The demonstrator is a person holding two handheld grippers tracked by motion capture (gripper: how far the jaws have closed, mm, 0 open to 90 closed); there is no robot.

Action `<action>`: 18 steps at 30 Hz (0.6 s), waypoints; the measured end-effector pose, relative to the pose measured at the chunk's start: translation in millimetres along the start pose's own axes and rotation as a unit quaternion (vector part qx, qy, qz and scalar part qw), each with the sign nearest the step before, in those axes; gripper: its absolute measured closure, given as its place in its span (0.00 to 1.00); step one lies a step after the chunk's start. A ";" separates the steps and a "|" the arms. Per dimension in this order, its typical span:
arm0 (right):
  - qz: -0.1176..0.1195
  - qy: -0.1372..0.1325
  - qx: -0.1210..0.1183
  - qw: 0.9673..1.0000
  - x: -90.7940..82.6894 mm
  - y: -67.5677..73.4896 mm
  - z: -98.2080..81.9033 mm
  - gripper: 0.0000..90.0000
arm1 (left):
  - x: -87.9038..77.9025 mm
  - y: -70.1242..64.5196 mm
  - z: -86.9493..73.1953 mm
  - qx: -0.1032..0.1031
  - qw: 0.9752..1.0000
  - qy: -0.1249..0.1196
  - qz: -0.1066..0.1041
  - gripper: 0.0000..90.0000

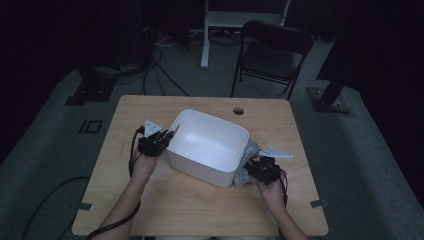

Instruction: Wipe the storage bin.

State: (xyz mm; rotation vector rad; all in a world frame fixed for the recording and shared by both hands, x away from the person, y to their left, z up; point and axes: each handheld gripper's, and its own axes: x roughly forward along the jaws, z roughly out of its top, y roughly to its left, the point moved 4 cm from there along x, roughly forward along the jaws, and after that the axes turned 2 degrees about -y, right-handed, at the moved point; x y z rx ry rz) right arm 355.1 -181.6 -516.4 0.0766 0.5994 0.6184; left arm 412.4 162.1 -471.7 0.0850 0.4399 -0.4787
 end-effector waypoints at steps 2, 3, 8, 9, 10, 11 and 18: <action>-0.003 0.001 -0.001 1.000 0.0 -0.3 0.2 0.83 | 0.0 0.1 0.0 0.000 1.000 0.000 -0.001 0.90; -0.003 -0.001 0.003 1.000 0.3 -1.4 -0.9 0.83 | -0.3 0.2 -0.2 0.000 1.000 0.001 -0.001 0.90; -0.008 0.003 0.000 1.000 1.0 -2.8 -1.6 0.83 | -0.4 0.3 -0.4 0.000 1.000 0.000 -0.001 0.90; -0.013 0.002 0.005 1.000 2.1 -4.2 -3.1 0.83 | -0.3 0.3 -0.3 -0.001 1.000 0.000 0.000 0.90; -0.012 0.003 0.008 1.000 2.6 -5.2 -4.1 0.83 | -0.3 0.3 -0.3 -0.001 1.000 0.000 0.000 0.90; -0.010 0.005 0.011 1.000 3.2 -6.3 -4.7 0.83 | -0.3 0.4 -0.4 -0.002 1.000 0.000 -0.001 0.90; -0.005 0.024 0.032 0.999 13.7 -8.5 -12.9 0.83 | 0.8 0.5 0.6 -0.001 1.000 0.003 -0.003 0.90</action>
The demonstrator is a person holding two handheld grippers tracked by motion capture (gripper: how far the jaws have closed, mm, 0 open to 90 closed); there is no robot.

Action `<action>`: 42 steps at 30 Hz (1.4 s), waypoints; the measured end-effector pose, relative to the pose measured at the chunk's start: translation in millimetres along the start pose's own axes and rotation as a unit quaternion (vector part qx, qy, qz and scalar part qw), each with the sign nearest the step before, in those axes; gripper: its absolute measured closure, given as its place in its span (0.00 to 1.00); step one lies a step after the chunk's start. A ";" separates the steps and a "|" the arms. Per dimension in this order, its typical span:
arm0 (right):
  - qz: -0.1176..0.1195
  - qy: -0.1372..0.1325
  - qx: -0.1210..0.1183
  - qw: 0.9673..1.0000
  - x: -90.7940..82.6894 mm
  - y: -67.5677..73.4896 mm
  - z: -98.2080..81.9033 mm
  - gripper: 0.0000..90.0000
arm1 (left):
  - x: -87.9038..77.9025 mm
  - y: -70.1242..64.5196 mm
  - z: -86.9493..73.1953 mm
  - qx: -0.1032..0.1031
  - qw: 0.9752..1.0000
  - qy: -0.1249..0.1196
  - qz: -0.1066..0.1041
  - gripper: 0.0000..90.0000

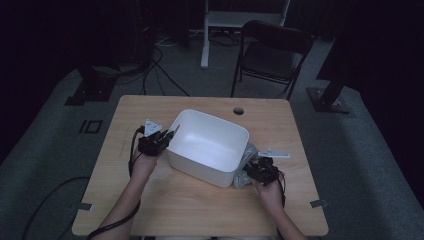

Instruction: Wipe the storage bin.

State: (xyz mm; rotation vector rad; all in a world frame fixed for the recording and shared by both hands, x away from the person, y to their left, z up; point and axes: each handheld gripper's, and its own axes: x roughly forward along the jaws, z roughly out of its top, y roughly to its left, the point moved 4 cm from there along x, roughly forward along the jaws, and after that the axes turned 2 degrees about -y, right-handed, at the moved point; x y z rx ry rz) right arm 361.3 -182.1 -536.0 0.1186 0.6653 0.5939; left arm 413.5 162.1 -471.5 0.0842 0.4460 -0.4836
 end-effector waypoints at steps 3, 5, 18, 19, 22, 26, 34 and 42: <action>-0.003 0.007 0.002 1.000 4.2 -2.0 -2.3 0.83 | 0.0 0.0 0.0 0.001 1.000 0.000 0.000 0.90; -0.007 0.021 0.007 1.000 11.0 -5.1 -7.1 0.83 | 0.0 0.5 0.1 0.002 1.000 0.000 0.000 0.90; 0.015 -0.037 0.004 0.999 -39.2 12.6 11.0 0.83 | -0.1 0.3 0.0 -0.002 1.000 -0.001 0.014 0.91; 0.023 -0.051 0.002 0.998 -49.8 17.4 14.8 0.83 | -0.1 0.2 -0.1 -0.003 1.000 -0.001 0.015 0.91; 0.034 -0.080 -0.002 0.996 -67.9 28.3 19.1 0.83 | -0.1 0.2 0.0 -0.002 1.000 -0.001 0.016 0.91; 0.060 -0.080 -0.026 0.995 -69.8 56.0 13.2 0.82 | 0.0 0.2 0.0 -0.002 1.000 0.000 0.015 0.91; 0.029 -0.064 -0.057 0.996 -56.7 60.8 8.0 0.83 | -0.1 1.1 0.1 0.002 1.000 0.002 0.009 0.91; 0.021 -0.022 -0.030 0.999 -35.3 47.2 -4.2 0.83 | -0.1 0.7 -0.1 0.007 1.000 0.000 0.007 0.92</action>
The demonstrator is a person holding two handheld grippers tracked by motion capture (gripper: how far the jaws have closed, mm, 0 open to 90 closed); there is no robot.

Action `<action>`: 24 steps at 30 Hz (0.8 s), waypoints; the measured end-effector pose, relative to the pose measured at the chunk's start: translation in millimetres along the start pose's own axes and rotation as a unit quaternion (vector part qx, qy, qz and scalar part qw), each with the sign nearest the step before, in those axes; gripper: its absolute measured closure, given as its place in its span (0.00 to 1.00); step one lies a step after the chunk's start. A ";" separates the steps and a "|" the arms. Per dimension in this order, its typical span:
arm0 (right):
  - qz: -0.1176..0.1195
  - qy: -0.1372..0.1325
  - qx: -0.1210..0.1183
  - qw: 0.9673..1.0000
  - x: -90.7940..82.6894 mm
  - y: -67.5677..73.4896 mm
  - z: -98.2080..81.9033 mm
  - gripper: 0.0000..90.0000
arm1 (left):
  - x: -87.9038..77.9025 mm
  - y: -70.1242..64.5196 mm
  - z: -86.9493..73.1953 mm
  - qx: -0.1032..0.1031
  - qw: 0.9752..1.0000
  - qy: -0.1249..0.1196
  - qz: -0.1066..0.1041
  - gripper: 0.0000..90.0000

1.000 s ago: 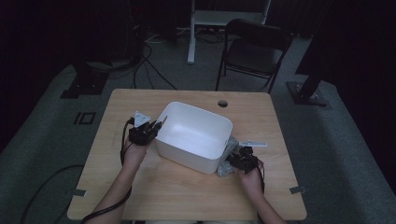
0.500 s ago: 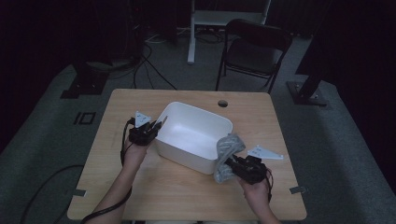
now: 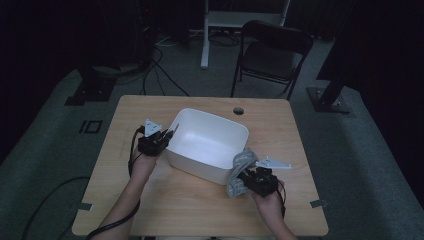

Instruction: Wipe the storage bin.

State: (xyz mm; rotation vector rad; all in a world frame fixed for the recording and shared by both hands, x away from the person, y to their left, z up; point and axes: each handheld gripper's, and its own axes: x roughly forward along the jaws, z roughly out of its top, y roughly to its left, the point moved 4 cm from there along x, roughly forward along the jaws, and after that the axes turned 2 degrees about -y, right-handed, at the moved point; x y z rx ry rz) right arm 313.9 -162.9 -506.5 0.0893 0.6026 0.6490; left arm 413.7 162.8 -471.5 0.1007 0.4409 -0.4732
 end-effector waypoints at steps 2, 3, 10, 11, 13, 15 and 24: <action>-0.004 0.011 -0.001 1.000 4.7 -3.1 -3.1 0.83 | 0.0 0.2 0.0 0.001 1.000 0.001 -0.003 0.91; -0.004 0.011 -0.001 1.000 4.7 -3.1 -3.1 0.83 | 0.0 0.2 0.0 0.001 1.000 0.001 -0.003 0.91; -0.018 0.043 0.016 0.999 24.1 -18.3 -14.2 0.83 | 0.2 0.7 0.0 -0.004 1.000 0.002 -0.005 0.91; -0.022 0.054 0.025 0.998 30.4 -23.1 -18.6 0.83 | 0.2 0.7 0.0 -0.006 1.000 0.001 -0.005 0.91; -0.024 0.066 0.031 0.997 37.5 -27.7 -23.7 0.83 | 0.3 1.0 0.0 -0.006 1.000 0.001 -0.005 0.91; -0.021 0.069 0.040 0.997 39.2 -29.9 -25.2 0.83 | 0.3 0.7 0.1 -0.003 1.000 0.002 0.000 0.91; -0.025 0.024 0.047 0.998 13.9 -40.5 -1.0 0.82 | -3.5 1.9 0.7 -0.017 1.000 0.008 -0.014 0.85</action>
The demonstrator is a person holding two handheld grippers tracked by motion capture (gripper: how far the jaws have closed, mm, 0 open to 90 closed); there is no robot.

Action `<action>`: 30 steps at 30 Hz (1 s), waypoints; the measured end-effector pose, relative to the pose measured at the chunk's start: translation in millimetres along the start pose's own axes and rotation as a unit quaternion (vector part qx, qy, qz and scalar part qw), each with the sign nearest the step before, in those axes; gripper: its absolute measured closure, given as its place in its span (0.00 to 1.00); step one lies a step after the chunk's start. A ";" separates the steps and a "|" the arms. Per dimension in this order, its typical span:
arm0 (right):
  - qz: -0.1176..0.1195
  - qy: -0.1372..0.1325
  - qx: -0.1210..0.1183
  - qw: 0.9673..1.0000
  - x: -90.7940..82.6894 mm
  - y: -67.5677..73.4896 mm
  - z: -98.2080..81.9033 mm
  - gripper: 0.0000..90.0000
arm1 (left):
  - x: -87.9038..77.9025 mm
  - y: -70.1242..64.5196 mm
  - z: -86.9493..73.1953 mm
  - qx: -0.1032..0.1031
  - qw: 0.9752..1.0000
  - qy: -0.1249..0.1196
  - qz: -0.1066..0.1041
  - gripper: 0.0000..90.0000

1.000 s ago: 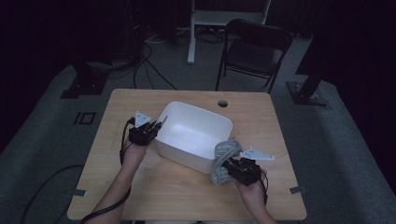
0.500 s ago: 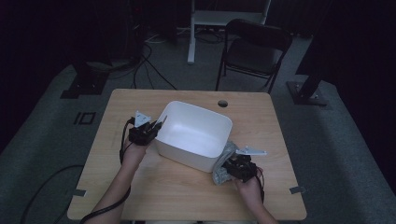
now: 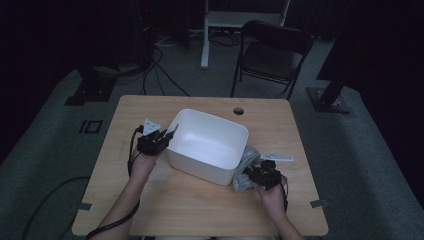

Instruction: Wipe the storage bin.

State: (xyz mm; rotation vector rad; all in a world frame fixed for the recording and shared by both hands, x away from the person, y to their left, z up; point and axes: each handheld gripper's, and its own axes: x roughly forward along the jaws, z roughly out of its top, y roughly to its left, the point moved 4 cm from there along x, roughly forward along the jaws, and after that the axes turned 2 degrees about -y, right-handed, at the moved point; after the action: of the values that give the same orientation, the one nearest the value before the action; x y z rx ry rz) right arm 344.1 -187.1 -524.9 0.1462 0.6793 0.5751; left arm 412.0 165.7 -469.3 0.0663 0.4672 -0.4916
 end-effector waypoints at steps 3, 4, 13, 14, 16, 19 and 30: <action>-0.016 -0.042 0.006 0.999 -26.4 -10.4 15.5 0.82 | -8.7 -1.6 -1.6 -0.005 1.000 0.003 -0.028 0.74; -0.017 -0.048 0.009 0.999 -31.3 -13.6 17.4 0.82 | -8.7 -1.6 -1.6 -0.005 1.000 0.003 -0.028 0.71; -0.016 -0.059 0.031 0.998 -43.3 -26.9 16.6 0.82 | -24.3 -7.4 -6.8 0.002 0.998 0.007 -0.056 0.67; -0.016 -0.060 0.031 0.998 -43.5 -27.0 16.7 0.82 | -26.4 -9.5 -7.1 0.005 0.998 0.010 -0.057 0.67; -0.015 -0.061 0.030 0.998 -43.9 -26.5 17.1 0.82 | -29.4 -12.6 -8.6 0.009 0.998 0.013 -0.057 0.66; -0.016 -0.062 0.029 0.998 -44.4 -26.5 17.6 0.82 | -33.1 -16.9 -11.1 0.013 0.998 0.013 -0.059 0.62; -0.021 -0.069 0.033 0.997 -48.5 -28.2 19.6 0.81 | -53.3 -43.7 -25.1 0.033 0.997 0.013 -0.064 0.52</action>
State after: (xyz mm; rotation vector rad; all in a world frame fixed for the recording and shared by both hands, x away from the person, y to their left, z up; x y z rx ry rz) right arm 338.7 -236.1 -491.7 0.2305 0.5654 0.4986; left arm 339.6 154.9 -465.7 0.1069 0.4820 -0.6328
